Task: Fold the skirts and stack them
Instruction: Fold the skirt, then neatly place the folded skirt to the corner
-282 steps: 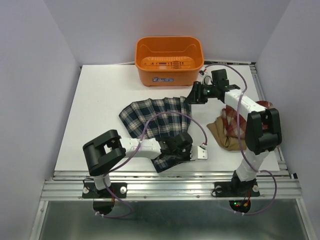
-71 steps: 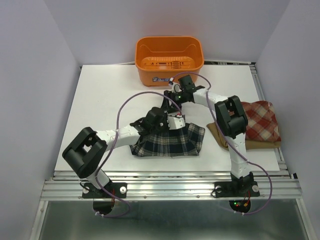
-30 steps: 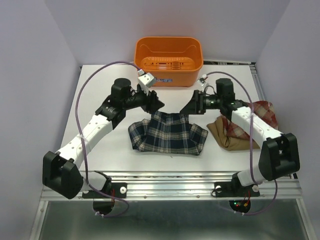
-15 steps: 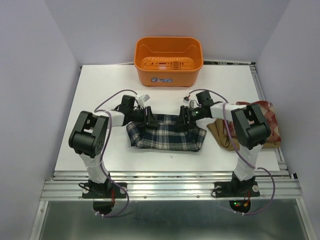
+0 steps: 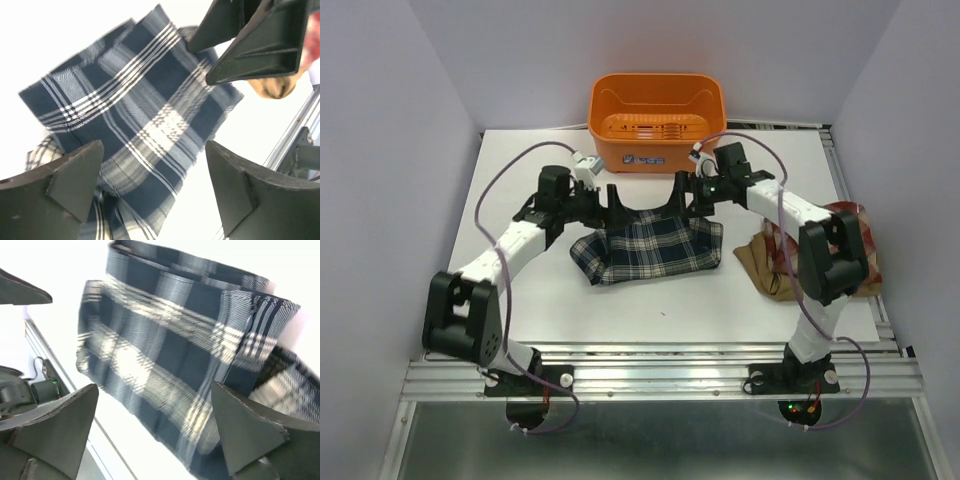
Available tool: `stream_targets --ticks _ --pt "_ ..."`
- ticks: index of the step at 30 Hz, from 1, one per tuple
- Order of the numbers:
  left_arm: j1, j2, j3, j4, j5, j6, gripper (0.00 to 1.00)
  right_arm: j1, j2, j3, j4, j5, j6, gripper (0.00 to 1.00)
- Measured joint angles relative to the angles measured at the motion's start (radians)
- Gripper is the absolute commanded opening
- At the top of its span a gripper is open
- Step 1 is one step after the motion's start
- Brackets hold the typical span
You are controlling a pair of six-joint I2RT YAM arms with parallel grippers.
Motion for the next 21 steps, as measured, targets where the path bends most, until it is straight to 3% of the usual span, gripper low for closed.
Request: stream_targets --ticks 4,8,13,18,21 --pt "0.014 -0.240 -0.048 -0.060 -0.052 -0.028 0.98 0.000 -0.220 -0.058 -0.013 0.066 0.037 1.00" --pt "0.039 -0.310 -0.091 -0.146 -0.122 -0.123 0.99 -0.006 -0.332 -0.066 -0.039 0.192 0.073 1.00" --pt "0.114 -0.274 -0.195 -0.292 -0.190 -0.253 0.98 -0.075 -0.305 -0.171 -0.089 0.327 0.128 1.00" --pt "0.179 -0.243 -0.228 -0.435 -0.217 -0.342 0.98 -0.138 -0.245 -0.281 -0.139 0.331 0.161 1.00" --pt "0.178 -0.238 -0.258 -0.423 -0.211 -0.365 0.98 -0.135 -0.215 -0.329 -0.138 0.305 0.175 1.00"
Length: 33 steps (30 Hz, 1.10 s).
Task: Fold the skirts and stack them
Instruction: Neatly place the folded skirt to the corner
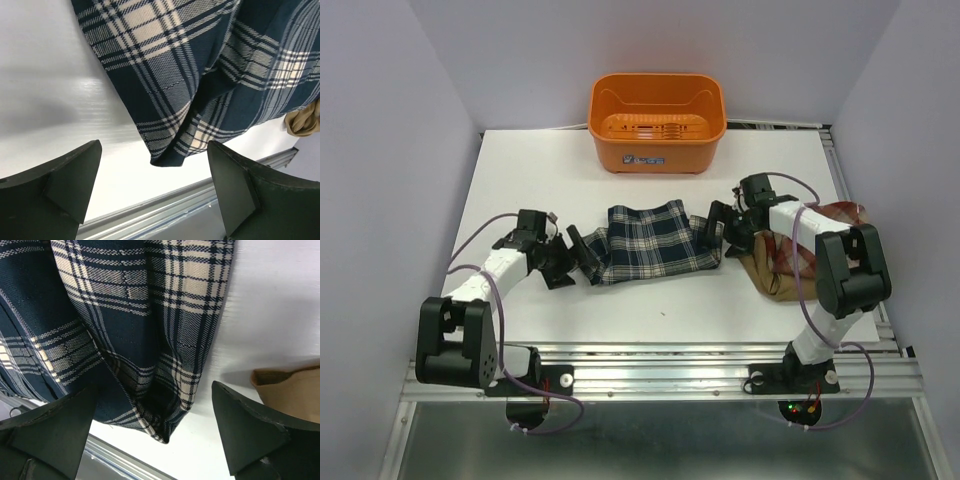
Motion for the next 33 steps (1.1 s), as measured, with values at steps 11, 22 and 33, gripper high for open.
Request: stream_targets --ticks 11,22,33 --pt "-0.033 0.084 -0.136 0.311 0.112 -0.097 0.98 0.006 0.052 -0.007 0.083 -0.046 0.026 1.00" --pt "-0.102 0.201 -0.128 0.538 0.137 -0.153 0.63 0.012 0.082 -0.016 0.228 -0.114 0.060 0.98" --pt "-0.164 0.258 -0.098 0.562 0.094 -0.167 0.06 0.077 0.105 -0.013 0.275 -0.056 0.029 0.36"
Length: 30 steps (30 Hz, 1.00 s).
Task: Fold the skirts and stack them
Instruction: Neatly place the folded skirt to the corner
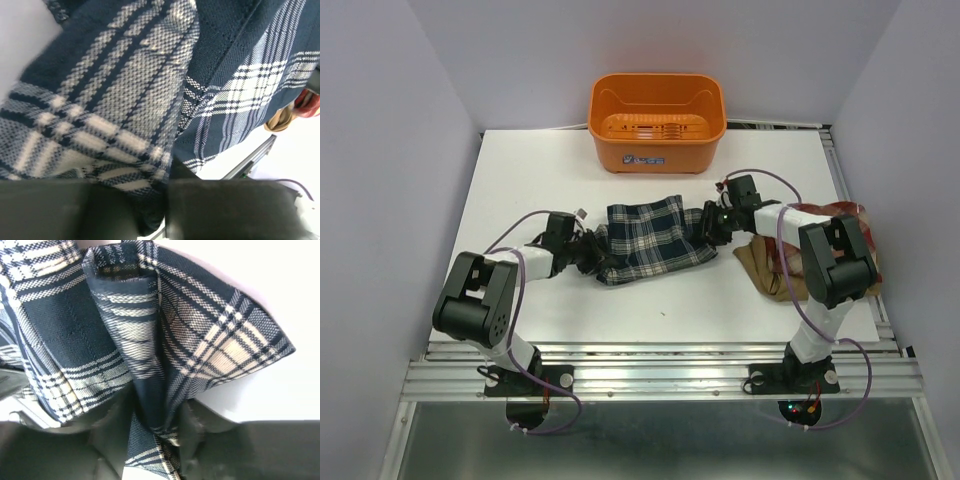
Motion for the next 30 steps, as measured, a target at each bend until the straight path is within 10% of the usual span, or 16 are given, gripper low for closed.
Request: stream_targets --ticks 8,30 --pt "-0.051 -0.012 0.048 -0.026 -0.053 0.029 0.00 0.000 -0.013 0.000 -0.003 0.057 -0.043 0.01" --pt "-0.462 -0.010 0.512 -0.064 -0.182 0.093 0.00 -0.133 -0.519 0.152 -0.307 0.284 -0.394 0.01"
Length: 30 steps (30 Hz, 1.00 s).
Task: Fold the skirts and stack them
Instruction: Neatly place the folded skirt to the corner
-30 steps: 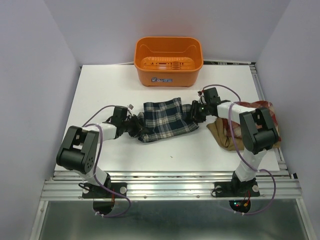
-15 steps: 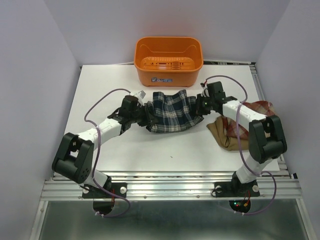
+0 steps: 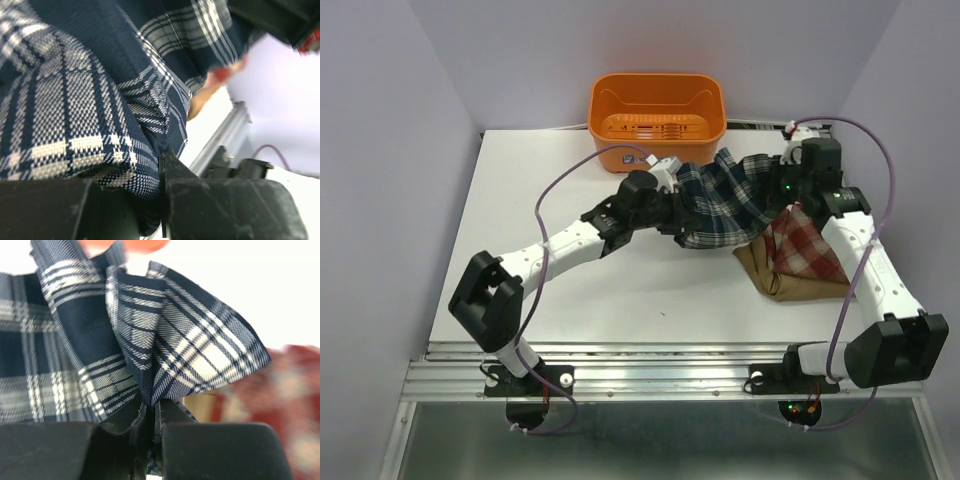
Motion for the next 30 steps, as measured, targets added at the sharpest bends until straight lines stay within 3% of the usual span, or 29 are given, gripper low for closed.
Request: stream_targets --ticks 8,20,30 --pt "-0.140 0.236 0.309 0.066 0.012 -0.013 0.00 -0.290 -0.085 0.077 -0.121 0.050 -0.147 0.01" --pt "-0.257 0.575 0.568 0.209 0.077 -0.078 0.00 -0.816 -0.018 0.131 -0.224 -0.062 -0.379 0.01" --pt "-0.283 0.729 0.592 0.264 0.121 -0.128 0.00 -0.916 0.014 -0.024 -0.211 -0.073 -0.501 0.01"
